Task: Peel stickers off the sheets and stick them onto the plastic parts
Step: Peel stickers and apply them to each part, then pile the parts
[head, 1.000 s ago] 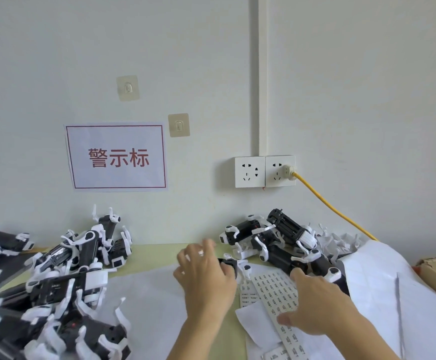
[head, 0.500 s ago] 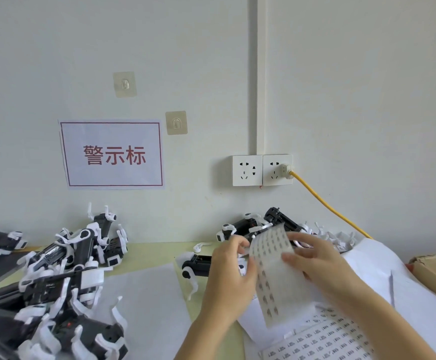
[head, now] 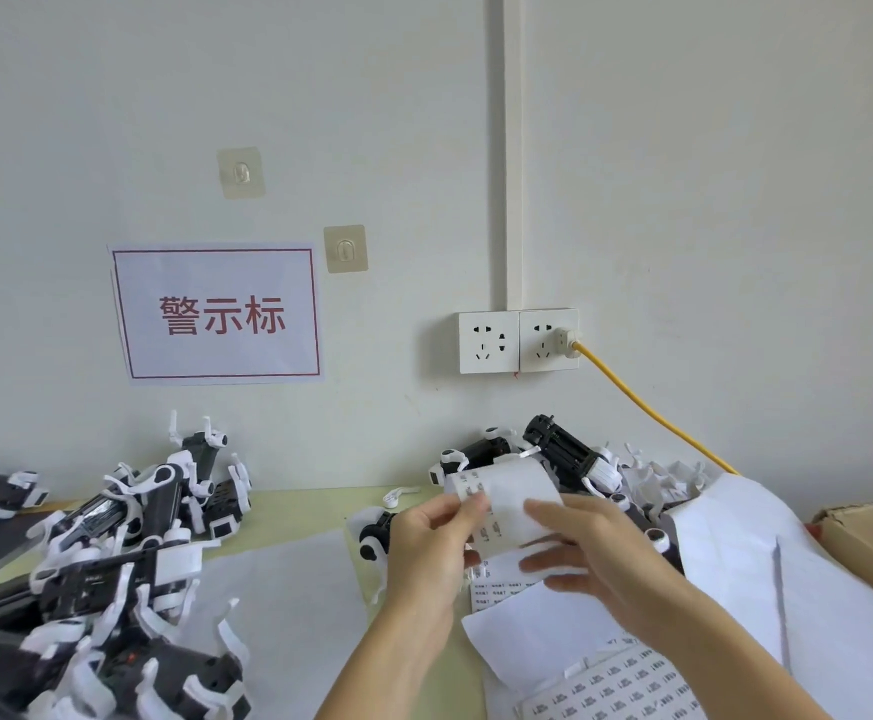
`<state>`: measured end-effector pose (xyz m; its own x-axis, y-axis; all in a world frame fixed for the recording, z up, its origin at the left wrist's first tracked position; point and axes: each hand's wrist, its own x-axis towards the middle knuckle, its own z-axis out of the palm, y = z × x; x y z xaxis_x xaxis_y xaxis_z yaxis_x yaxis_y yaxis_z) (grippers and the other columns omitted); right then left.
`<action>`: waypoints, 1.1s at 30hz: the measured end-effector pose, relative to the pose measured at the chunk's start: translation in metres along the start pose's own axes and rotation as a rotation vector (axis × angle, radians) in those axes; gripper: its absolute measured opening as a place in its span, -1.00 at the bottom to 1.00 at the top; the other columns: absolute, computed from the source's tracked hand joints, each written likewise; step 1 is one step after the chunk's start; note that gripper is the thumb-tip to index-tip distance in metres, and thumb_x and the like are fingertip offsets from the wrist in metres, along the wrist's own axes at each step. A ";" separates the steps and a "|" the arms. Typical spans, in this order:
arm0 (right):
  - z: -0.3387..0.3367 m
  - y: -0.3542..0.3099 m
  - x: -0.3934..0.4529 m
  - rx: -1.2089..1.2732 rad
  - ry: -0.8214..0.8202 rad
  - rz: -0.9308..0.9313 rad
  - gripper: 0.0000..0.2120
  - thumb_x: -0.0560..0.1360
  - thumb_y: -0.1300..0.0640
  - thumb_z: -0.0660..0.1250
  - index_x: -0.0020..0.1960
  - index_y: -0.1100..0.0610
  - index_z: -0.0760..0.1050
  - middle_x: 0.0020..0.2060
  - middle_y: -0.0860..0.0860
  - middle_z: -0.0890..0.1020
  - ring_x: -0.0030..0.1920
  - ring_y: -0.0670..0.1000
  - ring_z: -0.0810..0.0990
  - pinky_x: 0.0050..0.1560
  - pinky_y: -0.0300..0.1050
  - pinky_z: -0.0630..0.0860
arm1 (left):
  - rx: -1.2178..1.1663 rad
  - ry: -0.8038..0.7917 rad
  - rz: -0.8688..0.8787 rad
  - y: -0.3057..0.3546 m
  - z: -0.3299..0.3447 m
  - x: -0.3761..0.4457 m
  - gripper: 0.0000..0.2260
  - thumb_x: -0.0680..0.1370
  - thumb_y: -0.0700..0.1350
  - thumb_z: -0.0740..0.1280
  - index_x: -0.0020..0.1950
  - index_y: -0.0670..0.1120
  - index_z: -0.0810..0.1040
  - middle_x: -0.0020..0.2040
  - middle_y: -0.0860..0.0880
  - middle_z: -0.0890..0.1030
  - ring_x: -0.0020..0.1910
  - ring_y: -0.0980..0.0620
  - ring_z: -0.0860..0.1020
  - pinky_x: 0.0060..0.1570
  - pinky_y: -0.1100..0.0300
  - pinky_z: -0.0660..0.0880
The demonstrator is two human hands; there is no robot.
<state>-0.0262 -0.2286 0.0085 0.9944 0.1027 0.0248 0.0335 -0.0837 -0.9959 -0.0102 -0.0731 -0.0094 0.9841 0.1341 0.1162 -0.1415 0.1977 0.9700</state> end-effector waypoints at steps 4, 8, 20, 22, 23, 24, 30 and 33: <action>0.010 0.001 -0.003 -0.073 -0.040 -0.017 -0.86 0.54 0.11 0.40 -0.02 0.19 0.64 -0.18 0.03 0.73 -0.21 -0.02 0.69 -0.13 -0.14 0.51 | -0.032 0.058 -0.033 -0.002 -0.003 0.002 -0.82 0.53 -0.11 0.46 -0.23 -0.17 0.67 -0.28 -0.19 0.57 -0.35 -0.07 0.48 -0.55 0.28 0.33; 0.011 0.001 -0.004 -0.009 -0.071 0.023 -0.88 0.50 0.12 0.45 -0.20 0.11 0.68 -0.19 0.05 0.73 -0.23 -0.03 0.67 -0.11 -0.10 0.48 | -0.009 0.048 -0.002 -0.005 -0.001 0.003 -0.78 0.53 -0.09 0.47 -0.19 -0.24 0.64 -0.25 -0.21 0.54 -0.28 -0.11 0.47 -0.52 0.27 0.38; 0.010 0.002 -0.004 0.070 -0.106 0.002 -0.89 0.50 0.21 0.42 -0.19 0.14 0.66 -0.24 0.07 0.68 -0.26 -0.04 0.61 -0.15 -0.12 0.44 | 0.002 0.038 0.025 -0.009 0.000 0.005 -0.69 0.53 -0.03 0.47 -0.15 -0.30 0.62 -0.23 -0.25 0.60 -0.30 -0.11 0.53 -0.42 0.25 0.47; 0.010 0.003 -0.001 0.067 -0.043 -0.005 -0.92 0.51 0.21 0.41 -0.08 0.22 0.65 -0.24 0.07 0.69 -0.27 -0.05 0.61 -0.16 -0.11 0.45 | 0.015 0.058 0.037 -0.008 0.001 0.004 -0.68 0.54 0.01 0.45 -0.13 -0.27 0.60 -0.27 -0.20 0.62 -0.35 -0.08 0.54 -0.48 0.25 0.44; 0.009 0.004 0.000 0.070 -0.007 -0.002 -0.89 0.51 0.21 0.41 -0.03 0.24 0.65 -0.24 0.07 0.69 -0.28 -0.05 0.61 -0.17 -0.11 0.45 | 0.040 0.081 0.070 -0.008 0.001 0.004 -0.70 0.55 0.02 0.43 -0.12 -0.23 0.58 -0.30 -0.16 0.61 -0.38 -0.06 0.54 -0.49 0.20 0.45; 0.008 0.004 0.001 0.072 0.028 0.002 -0.88 0.51 0.21 0.41 0.00 0.26 0.65 -0.25 0.06 0.69 -0.29 -0.05 0.61 -0.18 -0.12 0.45 | 0.077 0.109 0.131 -0.008 0.002 0.003 -0.75 0.56 -0.01 0.43 -0.12 -0.19 0.55 -0.31 -0.12 0.60 -0.38 -0.07 0.54 -0.44 0.13 0.49; 0.005 0.007 0.004 0.049 0.166 -0.002 -0.91 0.50 0.21 0.43 -0.10 0.24 0.65 -0.30 0.05 0.70 -0.31 -0.03 0.61 -0.25 -0.14 0.48 | 0.702 0.052 0.757 -0.010 0.003 -0.004 -0.93 0.53 -0.21 0.43 -0.11 -0.05 0.63 -0.13 0.06 0.55 -0.03 0.12 0.50 -0.07 0.35 0.41; 0.006 0.008 0.006 0.026 0.193 -0.006 -0.92 0.49 0.21 0.43 -0.16 0.22 0.65 -0.34 0.03 0.68 -0.35 -0.06 0.60 -0.29 -0.17 0.47 | 0.895 -0.025 0.871 -0.013 0.003 -0.003 -0.93 0.54 -0.20 0.42 -0.01 -0.10 0.68 -0.10 0.05 0.56 0.02 0.07 0.47 -0.02 0.26 0.45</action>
<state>-0.0210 -0.2226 -0.0004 0.9951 -0.0886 0.0449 0.0398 -0.0577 -0.9975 -0.0108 -0.0790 -0.0220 0.6031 -0.1321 0.7867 -0.6338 -0.6781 0.3720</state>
